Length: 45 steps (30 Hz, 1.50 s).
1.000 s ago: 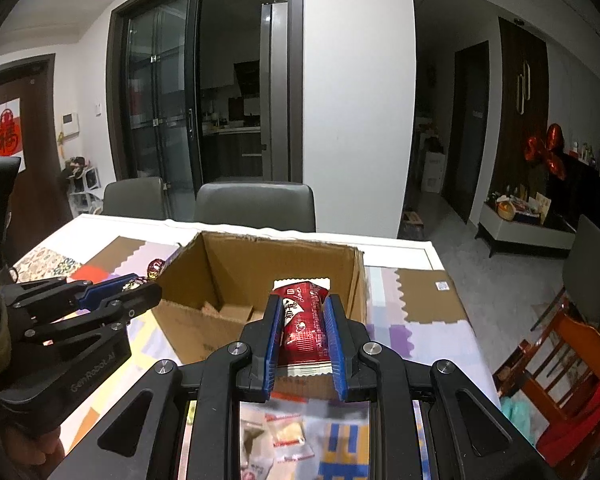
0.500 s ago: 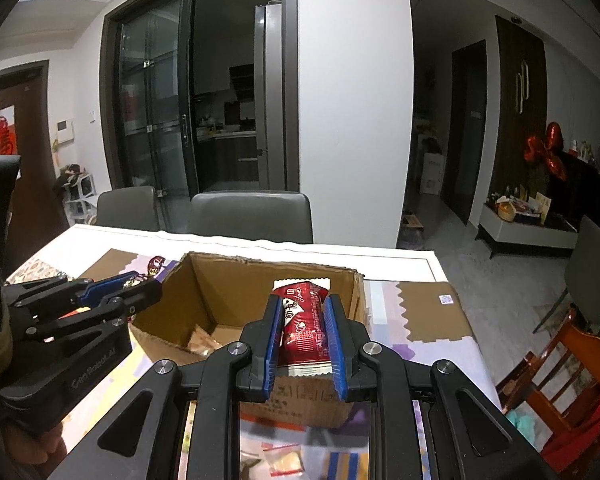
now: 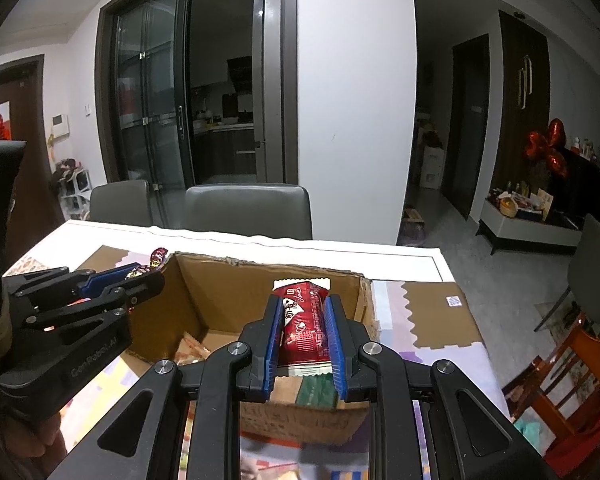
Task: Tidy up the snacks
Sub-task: 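Carry the chocolates and red candy bar over the cardboard box, then open both tools to drop the chocolates and candy bar into the box, then withdraw both tools from the box toward the remaining snacks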
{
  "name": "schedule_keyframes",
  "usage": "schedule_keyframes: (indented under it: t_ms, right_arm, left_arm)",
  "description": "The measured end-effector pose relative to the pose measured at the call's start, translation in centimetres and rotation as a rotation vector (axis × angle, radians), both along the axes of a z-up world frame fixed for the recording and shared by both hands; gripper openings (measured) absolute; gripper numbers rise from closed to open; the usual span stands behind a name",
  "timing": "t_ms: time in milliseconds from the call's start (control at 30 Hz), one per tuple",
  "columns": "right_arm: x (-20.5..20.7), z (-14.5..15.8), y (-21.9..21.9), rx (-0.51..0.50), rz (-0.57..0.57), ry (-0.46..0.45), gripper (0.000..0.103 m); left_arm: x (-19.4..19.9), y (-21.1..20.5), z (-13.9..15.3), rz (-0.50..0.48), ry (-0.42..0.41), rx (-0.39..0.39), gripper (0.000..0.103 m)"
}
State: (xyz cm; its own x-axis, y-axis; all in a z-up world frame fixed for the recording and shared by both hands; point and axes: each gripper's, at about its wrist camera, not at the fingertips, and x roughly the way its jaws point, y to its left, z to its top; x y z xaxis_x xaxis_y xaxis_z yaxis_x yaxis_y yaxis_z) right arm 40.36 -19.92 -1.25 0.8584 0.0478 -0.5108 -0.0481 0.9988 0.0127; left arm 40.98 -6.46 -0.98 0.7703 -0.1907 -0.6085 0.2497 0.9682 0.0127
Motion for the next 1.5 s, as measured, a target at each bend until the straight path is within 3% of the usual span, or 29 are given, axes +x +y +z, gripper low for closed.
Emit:
schedule_keyframes:
  t_ms: [433, 467, 567, 600, 733, 800, 1100, 1500]
  right_arm:
    - [2.3, -1.5, 0.0, -0.005, -0.001, 0.026, 0.023]
    - [2.4, -1.5, 0.0, -0.004, -0.002, 0.031, 0.023]
    - [2.8, -1.7, 0.1, -0.012, -0.008, 0.039, 0.024]
    - [2.8, -1.6, 0.1, -0.018, -0.013, 0.038, 0.027]
    - [2.6, -1.5, -0.1, -0.029, -0.039, 0.024, 0.06]
    - [2.4, -1.3, -0.3, -0.028, -0.05, 0.018, 0.065]
    - [1.4, -0.5, -0.4, -0.036, -0.079, 0.002, 0.077]
    - [-1.6, 1.5, -0.5, -0.042, -0.089, -0.03, 0.077]
  left_arm:
    - [1.4, -0.2, -1.3, 0.016, 0.019, 0.01, 0.02]
    - [1.4, -0.2, -1.3, 0.023, 0.019, 0.014, 0.022]
    - [1.3, 0.0, -1.3, 0.042, 0.014, 0.012, 0.045]
    - [1.2, 0.1, -1.2, 0.048, 0.007, 0.011, 0.049]
    - [1.1, 0.4, -0.9, 0.061, 0.0, 0.013, 0.055]
    - [1.0, 0.5, -0.9, 0.068, -0.005, 0.019, 0.058]
    - [-0.1, 1.2, -0.2, 0.101, -0.018, 0.017, 0.074]
    - [-2.9, 1.4, 1.8, 0.102, -0.059, 0.021, 0.08]
